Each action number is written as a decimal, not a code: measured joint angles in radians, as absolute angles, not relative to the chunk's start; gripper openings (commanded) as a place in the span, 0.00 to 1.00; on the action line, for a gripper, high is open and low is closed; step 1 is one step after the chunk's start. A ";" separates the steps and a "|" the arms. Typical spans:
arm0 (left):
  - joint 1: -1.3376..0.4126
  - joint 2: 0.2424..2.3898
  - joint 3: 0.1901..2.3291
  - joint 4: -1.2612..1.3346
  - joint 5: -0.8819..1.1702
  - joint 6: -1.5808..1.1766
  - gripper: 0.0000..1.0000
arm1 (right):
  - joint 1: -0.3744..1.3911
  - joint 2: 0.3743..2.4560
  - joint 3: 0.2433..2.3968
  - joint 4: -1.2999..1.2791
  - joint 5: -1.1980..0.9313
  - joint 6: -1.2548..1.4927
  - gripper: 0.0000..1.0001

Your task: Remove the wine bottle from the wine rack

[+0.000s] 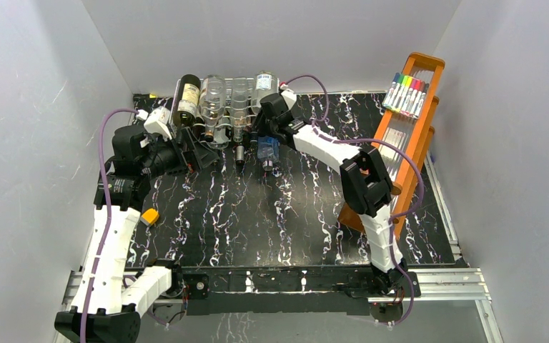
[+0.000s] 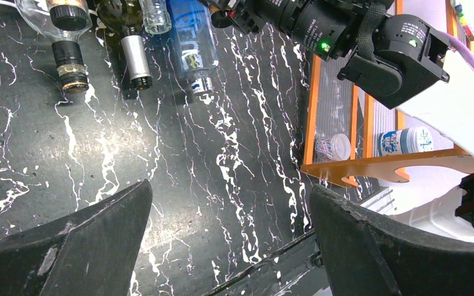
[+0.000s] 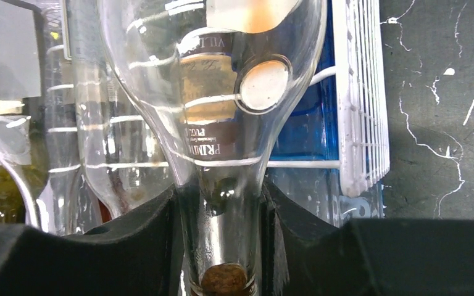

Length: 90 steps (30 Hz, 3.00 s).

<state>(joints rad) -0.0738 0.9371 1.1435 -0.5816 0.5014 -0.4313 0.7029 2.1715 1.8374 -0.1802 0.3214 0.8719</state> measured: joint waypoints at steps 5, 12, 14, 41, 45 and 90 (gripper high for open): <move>-0.074 0.937 1.143 -0.582 0.501 -0.432 0.98 | 0.693 2.127 1.758 -0.108 0.282 0.884 0.13; -0.074 0.940 1.143 -0.581 0.501 -0.432 0.98 | 0.690 2.074 1.674 -0.047 0.247 0.906 0.00; -0.074 0.939 1.143 -0.581 0.501 -0.432 0.98 | 0.690 2.057 1.655 -0.037 0.236 0.914 0.00; -0.074 0.939 1.143 -0.581 0.501 -0.441 0.98 | 0.675 1.891 1.396 0.181 0.110 0.990 0.00; -0.074 0.939 1.143 -0.581 0.502 -0.444 0.98 | 0.674 1.889 1.394 0.185 0.106 0.997 0.00; -0.074 0.970 1.137 -0.533 0.542 -0.480 0.98 | 0.633 1.776 1.397 0.083 0.027 1.155 0.00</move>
<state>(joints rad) -0.0738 0.9695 1.1370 -0.5335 0.5419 -0.4797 0.6327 1.7756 1.3968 0.0826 0.0265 1.1545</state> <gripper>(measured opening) 0.981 0.479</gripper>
